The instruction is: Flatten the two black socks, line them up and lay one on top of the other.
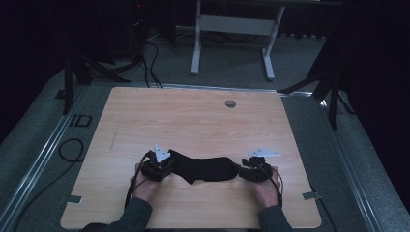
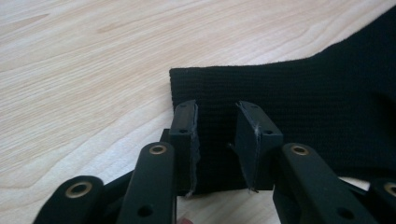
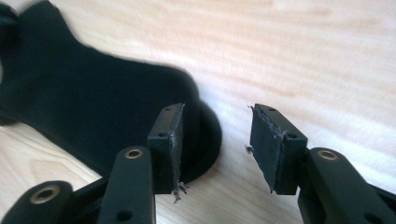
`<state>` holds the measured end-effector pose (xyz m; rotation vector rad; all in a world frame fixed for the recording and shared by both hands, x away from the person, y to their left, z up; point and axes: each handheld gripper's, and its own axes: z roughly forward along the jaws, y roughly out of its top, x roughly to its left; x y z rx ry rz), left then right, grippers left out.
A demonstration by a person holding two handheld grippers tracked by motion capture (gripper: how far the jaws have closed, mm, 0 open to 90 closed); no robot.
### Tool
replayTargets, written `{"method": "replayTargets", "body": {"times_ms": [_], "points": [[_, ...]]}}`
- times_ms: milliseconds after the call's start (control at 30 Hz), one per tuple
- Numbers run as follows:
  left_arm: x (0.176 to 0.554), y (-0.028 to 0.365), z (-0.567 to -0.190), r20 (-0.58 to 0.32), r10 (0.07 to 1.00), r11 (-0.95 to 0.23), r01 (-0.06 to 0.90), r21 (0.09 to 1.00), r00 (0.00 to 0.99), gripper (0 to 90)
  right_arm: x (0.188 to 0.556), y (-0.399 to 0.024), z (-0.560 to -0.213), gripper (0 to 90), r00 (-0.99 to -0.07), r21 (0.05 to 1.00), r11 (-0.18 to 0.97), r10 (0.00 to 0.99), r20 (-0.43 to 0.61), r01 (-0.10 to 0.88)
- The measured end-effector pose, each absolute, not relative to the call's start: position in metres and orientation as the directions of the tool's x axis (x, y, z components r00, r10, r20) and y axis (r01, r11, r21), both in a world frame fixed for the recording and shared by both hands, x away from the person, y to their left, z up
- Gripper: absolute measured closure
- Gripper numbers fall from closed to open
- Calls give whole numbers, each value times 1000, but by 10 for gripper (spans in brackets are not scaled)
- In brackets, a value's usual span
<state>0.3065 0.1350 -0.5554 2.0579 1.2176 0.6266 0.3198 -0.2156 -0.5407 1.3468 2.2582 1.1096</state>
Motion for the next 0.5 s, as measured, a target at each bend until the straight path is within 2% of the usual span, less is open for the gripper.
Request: {"method": "replayTargets", "body": {"times_ms": [167, 333, 500], "points": [[306, 140, -551, 36, 898, -305, 559, 771, 439, 630, 316, -226, -530, 506, -510, 782, 218, 848, 144, 584], [305, 144, -546, -1, 892, -275, 545, 792, 452, 568, 319, -238, -532, 491, -471, 778, 194, 870, 144, 598], [305, 150, -541, -8, 899, -256, 540, 802, 438, 527, 323, -248, -539, 487, -422, 759, 215, 903, 86, 615]]}}
